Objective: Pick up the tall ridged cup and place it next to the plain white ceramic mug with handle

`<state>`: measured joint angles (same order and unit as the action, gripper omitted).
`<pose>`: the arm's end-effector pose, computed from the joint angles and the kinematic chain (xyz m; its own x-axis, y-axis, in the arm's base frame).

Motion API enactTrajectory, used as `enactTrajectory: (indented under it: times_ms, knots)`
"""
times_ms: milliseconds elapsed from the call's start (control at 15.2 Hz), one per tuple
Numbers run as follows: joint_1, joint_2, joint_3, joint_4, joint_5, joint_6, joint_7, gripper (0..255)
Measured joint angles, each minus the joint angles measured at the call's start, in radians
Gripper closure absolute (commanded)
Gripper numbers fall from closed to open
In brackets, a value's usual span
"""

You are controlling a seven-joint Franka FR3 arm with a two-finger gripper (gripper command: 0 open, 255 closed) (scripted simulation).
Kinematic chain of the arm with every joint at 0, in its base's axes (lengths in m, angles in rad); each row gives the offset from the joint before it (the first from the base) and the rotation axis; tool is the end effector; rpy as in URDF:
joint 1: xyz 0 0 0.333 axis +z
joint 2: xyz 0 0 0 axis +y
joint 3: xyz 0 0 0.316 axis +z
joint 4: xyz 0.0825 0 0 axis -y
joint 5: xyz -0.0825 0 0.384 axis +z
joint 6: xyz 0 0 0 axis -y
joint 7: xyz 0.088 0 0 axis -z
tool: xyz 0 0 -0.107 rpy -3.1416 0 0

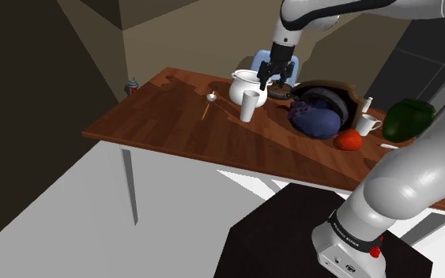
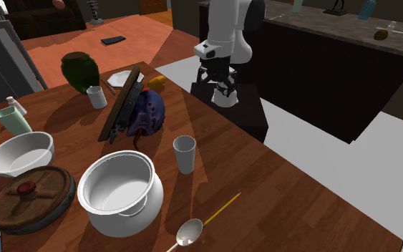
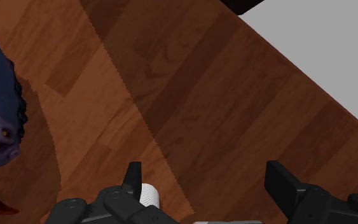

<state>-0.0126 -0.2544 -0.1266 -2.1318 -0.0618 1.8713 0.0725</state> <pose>0.4733 -0.0749 0.5138 0.9822 -0.1880 -0.0060 -0.1877 -0.9818 0.0276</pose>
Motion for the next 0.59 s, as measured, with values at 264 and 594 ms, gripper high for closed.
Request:
enactTrajectory:
  times_ms: [264, 594]
  knots:
    - [-0.007, 0.138, -0.013, 0.079, -0.002, 0.064, -0.009, 0]
    - [-0.016, 0.318, -0.023, 0.212, 0.002, 0.119, -0.016, 0]
